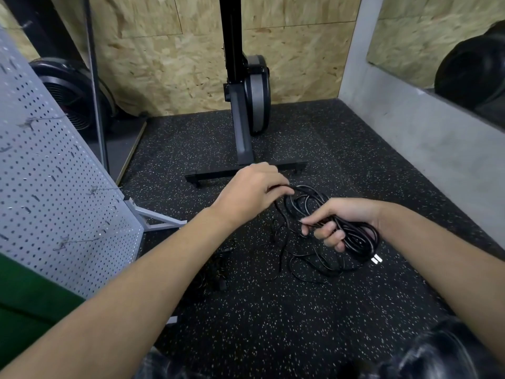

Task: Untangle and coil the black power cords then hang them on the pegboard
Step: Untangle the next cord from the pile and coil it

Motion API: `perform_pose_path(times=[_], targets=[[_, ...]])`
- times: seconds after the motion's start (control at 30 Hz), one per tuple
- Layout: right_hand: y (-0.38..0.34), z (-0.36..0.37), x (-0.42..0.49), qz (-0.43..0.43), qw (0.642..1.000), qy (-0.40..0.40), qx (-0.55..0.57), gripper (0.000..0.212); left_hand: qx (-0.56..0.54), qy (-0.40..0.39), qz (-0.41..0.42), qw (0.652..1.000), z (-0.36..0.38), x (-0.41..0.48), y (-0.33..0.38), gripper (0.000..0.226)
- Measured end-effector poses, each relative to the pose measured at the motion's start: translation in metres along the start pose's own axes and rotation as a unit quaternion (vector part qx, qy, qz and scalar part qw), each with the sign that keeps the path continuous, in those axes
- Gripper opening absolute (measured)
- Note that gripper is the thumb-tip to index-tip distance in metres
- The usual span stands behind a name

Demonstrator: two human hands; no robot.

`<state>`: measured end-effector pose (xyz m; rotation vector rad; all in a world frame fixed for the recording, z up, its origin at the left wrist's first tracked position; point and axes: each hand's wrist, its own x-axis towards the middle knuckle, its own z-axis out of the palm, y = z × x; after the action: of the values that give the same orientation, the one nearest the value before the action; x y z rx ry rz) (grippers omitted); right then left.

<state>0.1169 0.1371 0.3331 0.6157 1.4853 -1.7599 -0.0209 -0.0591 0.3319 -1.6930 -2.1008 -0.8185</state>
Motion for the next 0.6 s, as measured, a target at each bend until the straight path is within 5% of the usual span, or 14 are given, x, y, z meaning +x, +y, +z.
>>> perform_pose_path(times=[0.17, 0.27, 0.43, 0.6], targets=[[0.000, 0.009, 0.000, 0.001, 0.999, -0.012, -0.035, 0.020, 0.021, 0.040, -0.012, 0.999, 0.007, -0.002, -0.002, 0.030], [0.000, 0.008, -0.003, -0.035, 0.998, -0.004, -0.042, 0.031, -0.036, 0.002, -0.091, 0.995, 0.012, -0.007, -0.002, 0.031], [0.000, 0.008, -0.006, -0.057, 0.997, -0.027, -0.034, 0.041, -0.119, -0.071, -0.222, 0.965, 0.013, -0.008, -0.001, 0.067], [0.000, 0.005, -0.003, -0.109, 0.990, -0.079, 0.030, 0.039, -0.227, -0.141, -0.284, 0.921, 0.011, -0.013, -0.005, 0.055]])
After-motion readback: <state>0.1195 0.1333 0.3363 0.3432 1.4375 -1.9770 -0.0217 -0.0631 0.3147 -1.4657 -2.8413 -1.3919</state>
